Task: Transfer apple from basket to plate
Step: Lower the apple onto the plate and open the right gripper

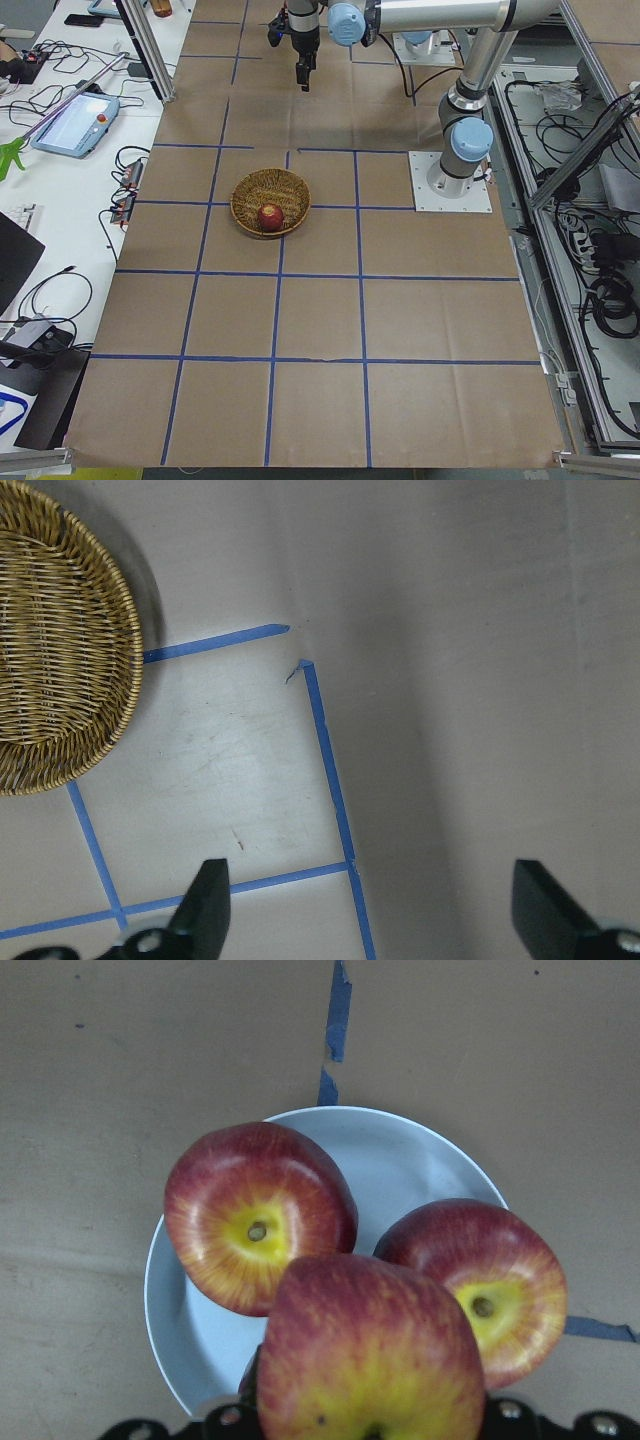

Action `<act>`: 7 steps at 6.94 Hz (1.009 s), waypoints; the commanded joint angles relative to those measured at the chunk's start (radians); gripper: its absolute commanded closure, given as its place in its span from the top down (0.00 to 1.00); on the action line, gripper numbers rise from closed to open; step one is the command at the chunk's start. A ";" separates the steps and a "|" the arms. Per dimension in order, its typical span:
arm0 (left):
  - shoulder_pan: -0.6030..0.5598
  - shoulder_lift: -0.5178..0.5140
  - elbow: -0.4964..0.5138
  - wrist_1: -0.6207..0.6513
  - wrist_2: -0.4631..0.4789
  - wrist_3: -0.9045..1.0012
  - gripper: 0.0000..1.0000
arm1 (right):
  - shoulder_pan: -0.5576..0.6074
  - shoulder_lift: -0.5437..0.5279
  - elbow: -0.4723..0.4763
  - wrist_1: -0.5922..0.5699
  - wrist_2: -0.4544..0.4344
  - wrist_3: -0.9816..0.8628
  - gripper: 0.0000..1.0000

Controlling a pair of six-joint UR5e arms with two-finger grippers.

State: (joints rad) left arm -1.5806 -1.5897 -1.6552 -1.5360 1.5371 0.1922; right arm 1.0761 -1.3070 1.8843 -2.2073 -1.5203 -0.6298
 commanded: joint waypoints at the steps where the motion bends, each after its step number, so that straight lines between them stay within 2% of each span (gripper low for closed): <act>1: -0.001 -0.001 0.000 0.000 0.000 0.000 0.99 | 0.001 0.003 0.010 -0.002 0.000 -0.002 0.95; 2: -0.001 -0.001 0.000 0.000 0.000 0.000 0.99 | 0.001 0.005 0.010 -0.002 -0.007 -0.001 0.99; 4: 0.001 -0.001 0.000 0.000 -0.002 0.000 0.99 | 0.002 -0.017 -0.016 0.001 0.000 0.002 1.00; 5: -0.001 -0.001 0.000 0.000 -0.002 0.000 0.99 | 0.025 -0.035 -0.058 0.018 0.003 0.002 1.00; 6: -0.001 -0.001 0.000 0.000 -0.002 0.000 0.99 | 0.083 -0.059 -0.114 0.068 0.000 0.016 1.00; 7: 0.001 -0.001 0.000 0.000 -0.002 0.001 0.99 | 0.135 -0.089 -0.172 0.192 -0.006 0.048 1.00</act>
State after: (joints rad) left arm -1.5810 -1.5907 -1.6552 -1.5355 1.5356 0.1921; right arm 1.1514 -1.3632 1.7787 -2.1264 -1.5212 -0.6103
